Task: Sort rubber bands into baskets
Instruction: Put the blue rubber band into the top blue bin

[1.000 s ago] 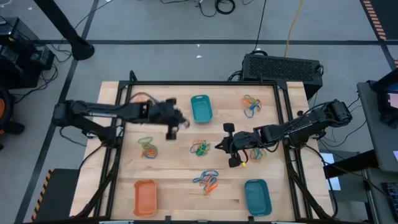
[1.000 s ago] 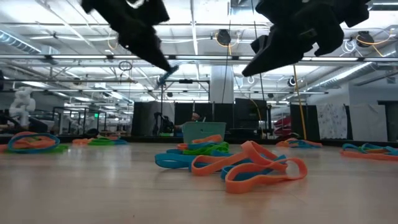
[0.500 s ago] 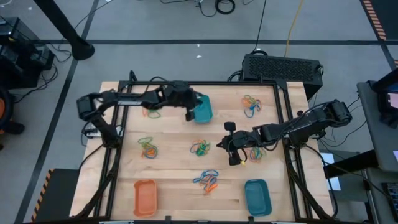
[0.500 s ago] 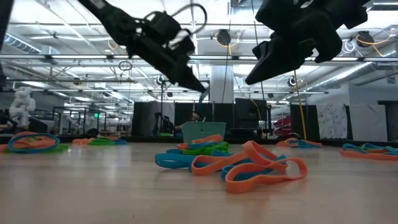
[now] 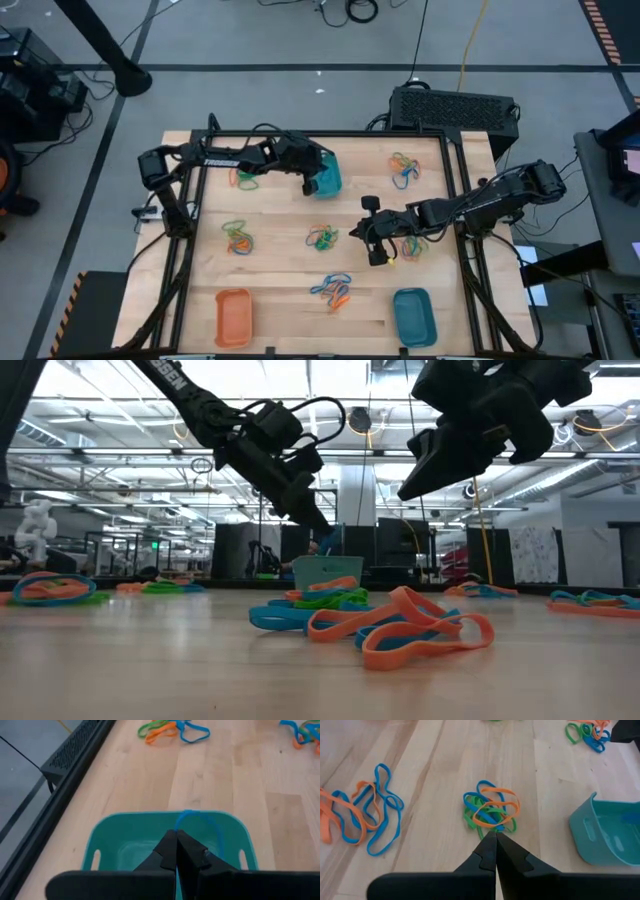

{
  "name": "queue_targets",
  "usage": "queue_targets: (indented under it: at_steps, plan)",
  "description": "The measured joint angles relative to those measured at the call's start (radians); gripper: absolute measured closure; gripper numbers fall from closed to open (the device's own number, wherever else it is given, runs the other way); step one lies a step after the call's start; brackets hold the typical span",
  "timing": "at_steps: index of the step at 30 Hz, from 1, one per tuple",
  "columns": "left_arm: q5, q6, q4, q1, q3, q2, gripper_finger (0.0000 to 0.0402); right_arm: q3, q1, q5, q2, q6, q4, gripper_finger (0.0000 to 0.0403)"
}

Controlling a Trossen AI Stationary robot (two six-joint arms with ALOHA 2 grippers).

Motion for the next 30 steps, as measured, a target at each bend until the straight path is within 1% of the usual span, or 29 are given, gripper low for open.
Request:
queue_targets:
  at_steps: [5,13,16,22,23,26,30]
  plan:
    - [-0.031,0.0,-0.001,0.0,0.0,0.0,0.039,0.0,0.0,0.0,0.0,0.0,0.0,0.0403]
    - [-0.035,-0.001,-0.001,-0.001,0.0,0.0,0.0359,0.0,0.0,0.0,0.0,0.008,0.0,0.0403]
    - [-0.035,-0.002,-0.001,-0.001,0.0,0.0,0.034,0.0,0.0,0.0,0.0,0.008,0.0,0.0403]
    - [-0.036,-0.046,-0.013,-0.001,0.0,-0.001,0.0285,0.0,0.0,0.0,0.0,0.007,-0.001,0.0403]
    - [-0.042,-0.045,-0.043,-0.001,0.003,-0.01,0.0276,0.0,0.0,0.0,0.0,0.007,-0.001,0.0403]
    - [-0.095,0.006,-0.219,-0.001,0.049,-0.05,0.026,0.0,0.0,0.0,0.0,0.008,-0.003,0.0403]
    - [-0.236,0.095,-0.54,-0.001,0.132,-0.142,0.0256,0.0,0.0,-0.001,0.0,0.008,-0.003,0.0403]
